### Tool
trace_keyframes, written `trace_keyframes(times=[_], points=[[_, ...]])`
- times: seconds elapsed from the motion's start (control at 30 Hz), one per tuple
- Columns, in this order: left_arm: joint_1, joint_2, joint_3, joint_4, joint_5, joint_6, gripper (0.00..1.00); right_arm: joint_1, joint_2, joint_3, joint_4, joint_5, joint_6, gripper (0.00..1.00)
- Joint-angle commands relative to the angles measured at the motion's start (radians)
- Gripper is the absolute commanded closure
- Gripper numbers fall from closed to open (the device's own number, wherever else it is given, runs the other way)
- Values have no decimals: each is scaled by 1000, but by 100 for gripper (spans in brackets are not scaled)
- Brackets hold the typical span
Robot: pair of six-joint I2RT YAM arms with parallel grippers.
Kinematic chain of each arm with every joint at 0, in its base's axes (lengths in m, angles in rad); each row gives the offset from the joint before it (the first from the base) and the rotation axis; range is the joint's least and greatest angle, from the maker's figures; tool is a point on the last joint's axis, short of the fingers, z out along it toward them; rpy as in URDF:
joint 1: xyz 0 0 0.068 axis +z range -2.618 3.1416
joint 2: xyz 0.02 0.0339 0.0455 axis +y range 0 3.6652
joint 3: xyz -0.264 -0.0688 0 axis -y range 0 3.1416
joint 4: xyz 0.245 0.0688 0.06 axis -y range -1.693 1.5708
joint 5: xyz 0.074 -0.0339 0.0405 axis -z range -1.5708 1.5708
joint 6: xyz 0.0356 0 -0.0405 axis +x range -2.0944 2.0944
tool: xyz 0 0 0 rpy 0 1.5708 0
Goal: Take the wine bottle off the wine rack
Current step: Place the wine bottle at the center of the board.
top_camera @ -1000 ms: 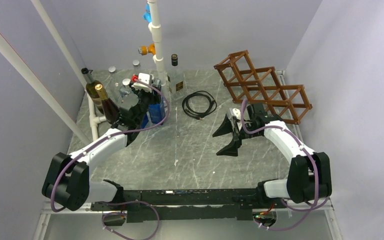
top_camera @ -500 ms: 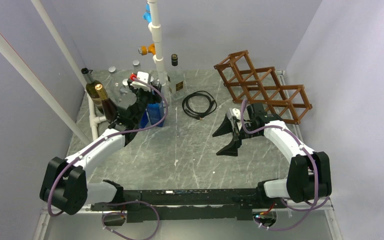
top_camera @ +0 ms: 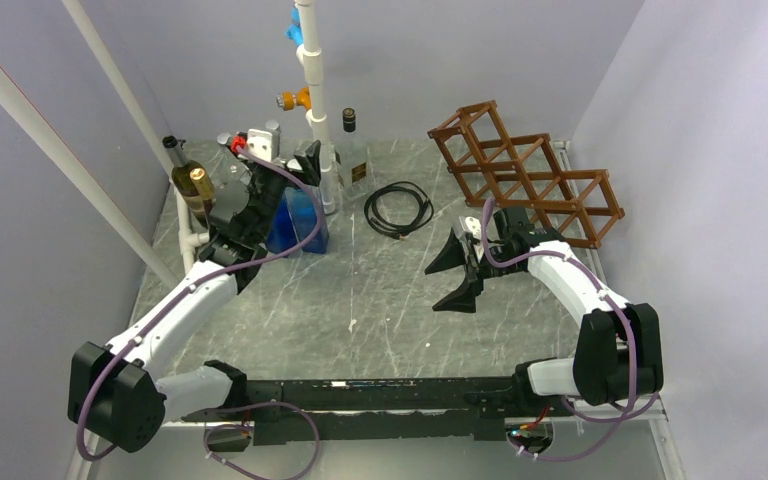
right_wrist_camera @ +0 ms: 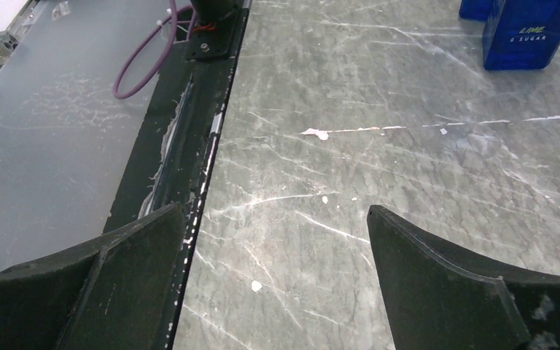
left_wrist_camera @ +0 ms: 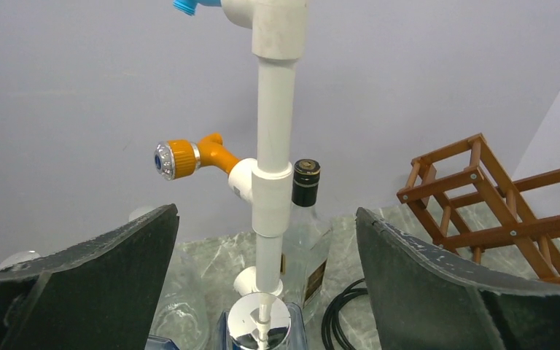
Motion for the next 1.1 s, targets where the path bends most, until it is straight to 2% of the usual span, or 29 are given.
trace_keyframes(times=[0.0,0.2,0.47,0.73,0.83,0.93,1.07], points=[[3,-40,50,-30,28,-10,1,-4,-2,39,-10,-19,-48,1],[3,-78,105,-158,87,-36,1,-3,-5,42,-22,-14,-60,1],[5,-75,272,-485,322,-147,1,-11,-22,58,-68,16,-110,1],[6,-98,287,-688,542,-153,1,-83,-116,66,-94,83,-133,1],[5,-114,254,-724,598,-140,0,-162,-191,60,-43,105,-46,0],[5,-145,190,-709,635,-127,0,-251,-270,52,81,151,150,0],[5,-184,105,-668,681,-126,1,-319,-390,24,263,319,425,0]])
